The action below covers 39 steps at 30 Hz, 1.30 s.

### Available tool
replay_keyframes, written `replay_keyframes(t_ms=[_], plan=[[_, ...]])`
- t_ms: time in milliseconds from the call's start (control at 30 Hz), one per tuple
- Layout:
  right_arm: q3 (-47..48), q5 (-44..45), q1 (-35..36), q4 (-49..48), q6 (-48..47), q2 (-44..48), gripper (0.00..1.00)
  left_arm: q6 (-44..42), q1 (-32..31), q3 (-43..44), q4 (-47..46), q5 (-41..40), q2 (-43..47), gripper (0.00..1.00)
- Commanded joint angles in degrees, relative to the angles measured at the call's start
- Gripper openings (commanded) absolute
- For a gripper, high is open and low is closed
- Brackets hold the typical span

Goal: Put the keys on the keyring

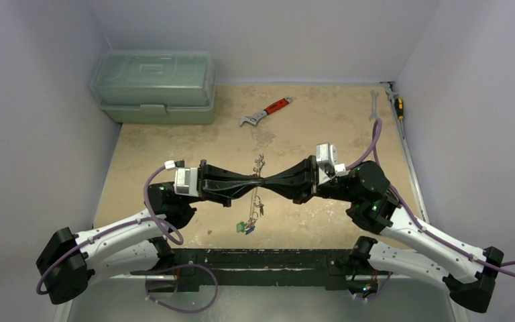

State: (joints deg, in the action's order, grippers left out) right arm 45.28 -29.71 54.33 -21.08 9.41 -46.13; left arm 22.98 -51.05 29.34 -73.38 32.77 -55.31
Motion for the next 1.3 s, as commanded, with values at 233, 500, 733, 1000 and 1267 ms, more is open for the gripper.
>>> replay_keyframes(t_ms=[233, 500, 733, 1000, 1267], plan=[[0.92, -1.7, 0.17, -1.36, -3.94, 0.59, 0.0, 1.12, -0.11, 0.98, -0.31, 2.57, 2.49, 0.5], [1.46, 2.94, 0.17, 5.1, -9.89, 1.62, 0.0, -8.6, -0.14, 6.32, 21.44, 1.61, 9.47, 0.62], [0.67, 7.91, 0.17, 10.77, -17.94, 3.48, 0.0, -26.47, -0.12, 18.53, 61.34, -3.47, 14.38, 0.62], [-5.58, 15.52, 0.46, 7.01, -26.49, 9.02, 0.0, -29.37, -0.13, 23.14, 76.23, -14.29, 15.49, 0.75], [-11.05, 26.88, 5.86, 2.17, -35.07, 13.33, 0.0, -29.87, -0.13, 22.25, 79.84, -14.86, 16.77, 0.75]])
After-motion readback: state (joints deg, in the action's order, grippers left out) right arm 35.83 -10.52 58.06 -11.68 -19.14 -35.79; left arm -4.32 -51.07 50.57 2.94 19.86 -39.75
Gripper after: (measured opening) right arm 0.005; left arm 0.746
